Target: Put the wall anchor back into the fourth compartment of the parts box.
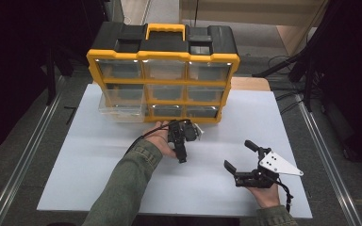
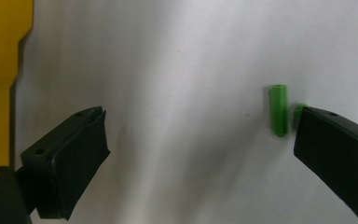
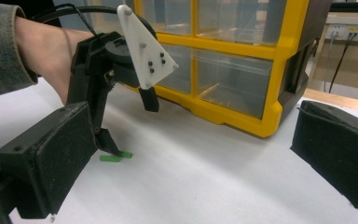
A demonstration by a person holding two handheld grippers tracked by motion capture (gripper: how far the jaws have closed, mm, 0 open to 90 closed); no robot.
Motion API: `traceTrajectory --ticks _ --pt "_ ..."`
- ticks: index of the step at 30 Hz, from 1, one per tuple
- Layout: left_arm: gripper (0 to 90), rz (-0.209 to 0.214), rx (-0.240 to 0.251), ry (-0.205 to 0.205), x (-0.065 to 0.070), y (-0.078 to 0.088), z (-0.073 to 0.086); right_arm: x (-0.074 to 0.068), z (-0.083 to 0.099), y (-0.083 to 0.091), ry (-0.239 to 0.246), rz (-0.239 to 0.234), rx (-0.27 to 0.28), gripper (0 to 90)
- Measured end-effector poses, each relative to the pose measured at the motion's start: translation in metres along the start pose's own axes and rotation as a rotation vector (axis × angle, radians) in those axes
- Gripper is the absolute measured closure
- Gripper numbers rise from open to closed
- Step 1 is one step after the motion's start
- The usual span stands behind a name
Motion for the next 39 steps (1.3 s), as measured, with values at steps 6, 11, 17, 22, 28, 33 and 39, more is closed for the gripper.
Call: traceTrajectory --ticks 6,11,17,22,28,33,39 --pt "8.9 -0.004 0.011 -0.017 0.001 -0.001 -0.003 -0.001 0.0 0.0 -0.001 -0.003 0.005 0.0" --pt "41.6 0.119 0.031 -0.039 0.006 0.003 -0.002 -0.001 0.0 0.0 0.002 -0.006 -0.001 0.0" --pt "72.3 0.166 0.027 -0.06 0.008 0.006 -0.001 -0.002 0.001 -0.001 0.007 -0.01 -0.006 0.0" --pt "83.8 0.183 0.018 -0.063 0.007 0.006 -0.001 -0.001 0.0 0.0 0.004 -0.008 -0.002 0.0" --pt "83.9 0.183 0.001 -0.072 0.006 0.009 0.001 -0.001 0.0 0.0 0.001 -0.008 0.001 0.0" --pt "83.9 0.186 0.012 -0.051 0.006 0.022 0.005 -0.001 0.0 0.0 -0.001 -0.005 -0.001 0.0" --pt "83.9 0.172 0.005 -0.061 0.004 0.045 0.012 0.0 0.001 -0.001 -0.012 -0.002 -0.001 0.0"
Point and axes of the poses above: each handheld gripper's, and its own axes: y roughly backward along the jaws, z roughly out of its underside, x roughly to its right, the point moved 7 cm from there along -y, roughly forward along the jaws, and after that the axes turned 3 degrees about -z, right-handed, at the moved point
